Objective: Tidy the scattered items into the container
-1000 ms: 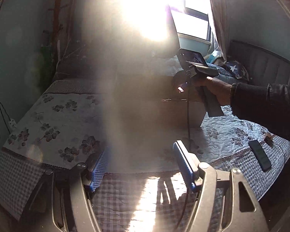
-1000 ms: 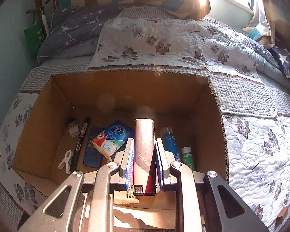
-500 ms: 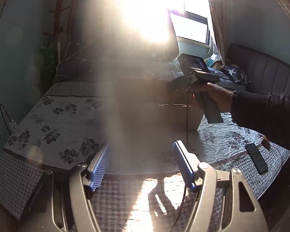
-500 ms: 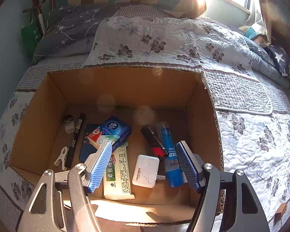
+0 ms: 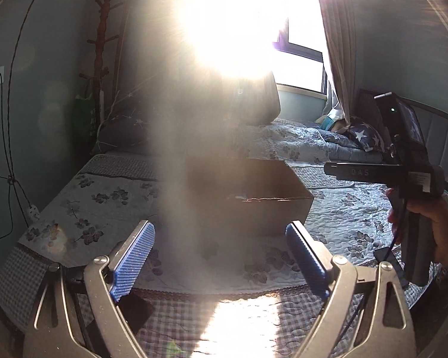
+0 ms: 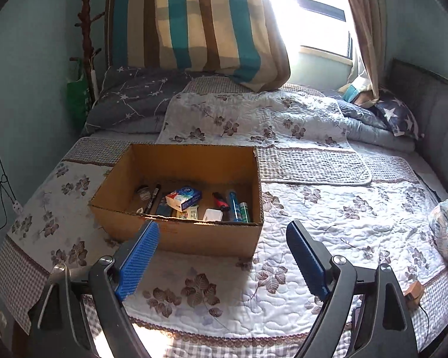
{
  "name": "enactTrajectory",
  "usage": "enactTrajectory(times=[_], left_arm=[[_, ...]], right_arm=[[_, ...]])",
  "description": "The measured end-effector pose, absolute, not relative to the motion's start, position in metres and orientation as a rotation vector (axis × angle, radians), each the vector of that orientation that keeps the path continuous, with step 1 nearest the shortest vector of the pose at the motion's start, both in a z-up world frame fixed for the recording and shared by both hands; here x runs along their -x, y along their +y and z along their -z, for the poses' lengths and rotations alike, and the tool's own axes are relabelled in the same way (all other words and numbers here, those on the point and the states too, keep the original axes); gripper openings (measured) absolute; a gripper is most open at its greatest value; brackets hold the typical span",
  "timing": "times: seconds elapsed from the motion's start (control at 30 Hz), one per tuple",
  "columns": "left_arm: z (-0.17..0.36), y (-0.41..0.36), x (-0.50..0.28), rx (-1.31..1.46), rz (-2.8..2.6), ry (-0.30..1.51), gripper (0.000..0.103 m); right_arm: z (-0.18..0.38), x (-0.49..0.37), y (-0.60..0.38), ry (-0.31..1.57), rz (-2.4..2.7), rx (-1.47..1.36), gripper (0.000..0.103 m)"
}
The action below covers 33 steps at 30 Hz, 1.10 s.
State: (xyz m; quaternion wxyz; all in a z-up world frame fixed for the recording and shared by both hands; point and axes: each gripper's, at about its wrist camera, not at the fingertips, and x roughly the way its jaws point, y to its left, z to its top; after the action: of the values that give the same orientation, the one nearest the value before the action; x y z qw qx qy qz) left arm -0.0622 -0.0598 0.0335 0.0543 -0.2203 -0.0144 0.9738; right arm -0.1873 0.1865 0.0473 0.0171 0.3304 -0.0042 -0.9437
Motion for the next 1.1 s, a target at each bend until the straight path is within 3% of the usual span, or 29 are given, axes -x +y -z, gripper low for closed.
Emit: enactTrajectory(times=[0.03,0.07,0.1,0.13,0.17,0.2,0.27,0.47,0.5,0.53,0.57,0.6,0.63,0.67,0.7,0.77,0.93,1.03,1.07,1.1], left_arm=[[-0.038,-0.060,0.058,0.653,-2.970,-0.056,0.033],[-0.042,-0.060,0.055,0.637,-2.976,-0.067,0.023],[-0.046,-0.059,0.050,0.621,-2.978,-0.075,0.023],[-0.050,-0.058,0.046,0.607,-2.978,-0.077,0.033],[-0.053,-0.056,0.042,0.597,-2.977,-0.073,0.027],[-0.056,-0.053,0.038,0.592,-2.973,-0.063,0.027],[-0.060,-0.047,0.030,0.589,-2.969,-0.026,0.037],[-0.066,-0.028,0.008,0.571,-2.977,0.087,0.043],[-0.067,-0.025,0.007,0.574,-2.980,0.099,0.043],[-0.067,-0.023,0.006,0.579,-2.985,0.111,0.033],[-0.067,-0.021,0.006,0.587,-2.991,0.122,0.046],[-0.068,-0.019,0.007,0.597,-2.996,0.128,0.053],[-0.068,-0.018,0.007,0.603,-3.002,0.129,0.040],[-0.069,-0.018,0.007,0.606,-3.006,0.126,0.046],[-0.069,-0.018,0.008,0.608,-3.011,0.123,0.037],[-0.069,-0.017,0.009,0.612,-3.021,0.122,0.046],[-0.069,-0.011,0.015,0.637,-3.033,0.153,0.049],[-0.067,-0.009,0.019,0.659,-3.023,0.147,0.046],[-0.067,-0.008,0.020,0.663,-3.021,0.148,0.049],[-0.066,-0.007,0.021,0.666,-3.020,0.152,0.043]], right_arm=[[-0.051,0.172,0.188,-0.020,2.941,-1.014,0.093],[-0.055,0.157,0.189,-0.030,2.945,-0.998,0.098],[-0.058,0.142,0.190,-0.037,2.948,-0.984,0.100],[-0.061,0.128,0.191,-0.037,2.954,-0.976,0.103],[-0.063,0.115,0.191,-0.033,2.963,-0.966,0.103],[-0.064,0.102,0.191,-0.026,2.967,-0.954,0.103],[-0.067,0.081,0.192,-0.014,2.982,-0.937,0.103],[-0.067,0.036,0.200,-0.079,3.000,-0.945,0.103],[-0.066,0.030,0.202,-0.085,3.007,-0.939,0.103],[-0.066,0.026,0.203,-0.085,3.011,-0.934,0.103],[-0.066,0.022,0.205,-0.081,3.015,-0.936,0.103],[-0.067,0.019,0.207,-0.075,3.025,-0.931,0.103],[-0.068,0.015,0.208,-0.070,3.038,-0.919,0.103],[-0.069,0.012,0.208,-0.068,3.050,-0.907,0.103],[-0.070,0.009,0.210,-0.075,3.057,-0.895,0.103],[-0.073,0.003,0.212,-0.087,3.061,-0.867,0.103],[-0.077,-0.003,0.210,-0.061,3.066,-0.830,0.103],[-0.076,-0.002,0.209,-0.063,3.059,-0.833,0.103],[-0.076,-0.002,0.209,-0.064,3.059,-0.833,0.103],[-0.075,-0.002,0.210,-0.066,3.058,-0.833,0.103]])
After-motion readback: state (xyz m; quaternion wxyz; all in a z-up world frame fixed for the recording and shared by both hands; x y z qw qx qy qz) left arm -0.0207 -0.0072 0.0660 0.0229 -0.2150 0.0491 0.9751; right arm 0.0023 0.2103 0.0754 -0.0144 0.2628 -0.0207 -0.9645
